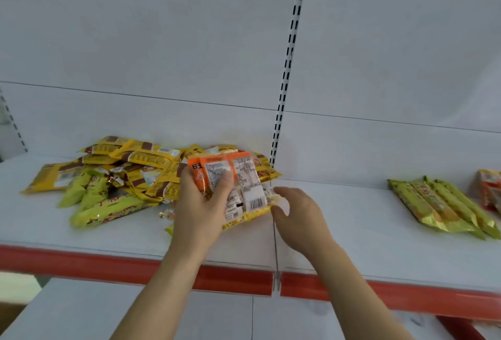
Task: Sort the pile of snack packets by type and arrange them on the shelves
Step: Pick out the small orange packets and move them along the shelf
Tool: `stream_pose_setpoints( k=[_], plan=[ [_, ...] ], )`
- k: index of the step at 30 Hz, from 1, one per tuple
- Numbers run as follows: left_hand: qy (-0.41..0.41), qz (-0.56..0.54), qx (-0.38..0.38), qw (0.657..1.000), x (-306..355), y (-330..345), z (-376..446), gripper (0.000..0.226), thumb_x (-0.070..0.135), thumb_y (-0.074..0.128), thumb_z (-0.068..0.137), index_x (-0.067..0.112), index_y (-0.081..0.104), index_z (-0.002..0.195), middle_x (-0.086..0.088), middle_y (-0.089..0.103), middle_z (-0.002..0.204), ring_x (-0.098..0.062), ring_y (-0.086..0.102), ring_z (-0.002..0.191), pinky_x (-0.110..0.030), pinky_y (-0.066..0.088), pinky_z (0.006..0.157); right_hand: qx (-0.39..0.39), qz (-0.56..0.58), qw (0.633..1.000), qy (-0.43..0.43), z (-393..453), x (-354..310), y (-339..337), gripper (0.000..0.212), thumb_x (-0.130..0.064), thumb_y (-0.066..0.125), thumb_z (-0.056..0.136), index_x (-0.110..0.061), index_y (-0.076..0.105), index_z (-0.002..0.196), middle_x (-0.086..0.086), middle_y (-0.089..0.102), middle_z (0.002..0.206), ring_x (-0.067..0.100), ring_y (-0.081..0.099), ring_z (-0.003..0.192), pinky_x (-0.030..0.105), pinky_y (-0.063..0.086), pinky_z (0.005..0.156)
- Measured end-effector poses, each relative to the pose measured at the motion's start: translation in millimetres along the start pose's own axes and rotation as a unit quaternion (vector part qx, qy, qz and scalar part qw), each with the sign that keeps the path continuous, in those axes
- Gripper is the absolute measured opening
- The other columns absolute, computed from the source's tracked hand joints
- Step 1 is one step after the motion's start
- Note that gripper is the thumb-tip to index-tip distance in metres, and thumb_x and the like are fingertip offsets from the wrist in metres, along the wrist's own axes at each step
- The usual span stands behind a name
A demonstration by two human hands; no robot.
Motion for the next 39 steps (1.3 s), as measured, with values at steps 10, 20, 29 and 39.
stream_pose_setpoints(
  k=[10, 20, 29, 39],
  plan=[
    [0.004, 0.041, -0.011, 0.999, 1, -5, -1, 0.031, 0.033, 0.069, 0.096, 0.025, 0.055, 0.121, 0.015, 0.072, 0.1, 0.014, 0.068, 0.081, -0.006, 0.05, 0.061, 0.031, -0.216, 0.967, -0.131, 32, 20, 19, 0.03, -0.019, 0.055, 0.094, -0.033, 0.072, 0.114, 0.0, 0.068, 0.09, 0.029, 0.062, 0.087, 0.03, 0.036, 0.061],
    [0.01, 0.071, -0.074, 0.995, -4, 32, -11, 0.042, 0.038, 0.071, 0.093, 0.028, 0.051, 0.128, 0.015, 0.072, 0.101, 0.014, 0.066, 0.084, -0.004, 0.048, 0.069, 0.142, -0.113, 0.982, -0.058, 13, 60, -34, 0.005, -0.011, 0.065, 0.087, -0.011, 0.068, 0.091, 0.003, 0.068, 0.098, 0.031, 0.064, 0.086, 0.04, 0.051, 0.067],
    [-0.049, 0.041, -0.094, 0.994, -8, 72, -18, 0.056, 0.043, 0.069, 0.095, 0.026, 0.044, 0.142, 0.016, 0.069, 0.108, 0.002, 0.065, 0.092, -0.016, 0.046, 0.068, 0.303, -0.05, 0.942, -0.137, -36, 47, -54, 0.014, -0.009, 0.066, 0.09, -0.008, 0.061, 0.103, 0.001, 0.071, 0.118, 0.022, 0.07, 0.091, 0.025, 0.048, 0.067],
    [-0.132, -0.162, -0.167, 0.964, -3, 87, -24, 0.063, 0.044, 0.084, 0.082, 0.035, 0.049, 0.133, 0.014, 0.075, 0.113, -0.013, 0.073, 0.107, -0.051, 0.058, 0.095, 0.149, -0.007, 0.962, -0.227, -67, 46, -33, 0.012, -0.006, 0.054, 0.095, -0.011, 0.057, 0.106, -0.001, 0.042, 0.156, 0.025, 0.044, 0.142, 0.041, 0.05, 0.103]
  ],
)
Point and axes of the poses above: each hand's wrist, its own z-axis towards the middle knuckle, its own y-axis out of the palm, x = y × z, the point moved 1 cm from there along z, towards the middle knuckle
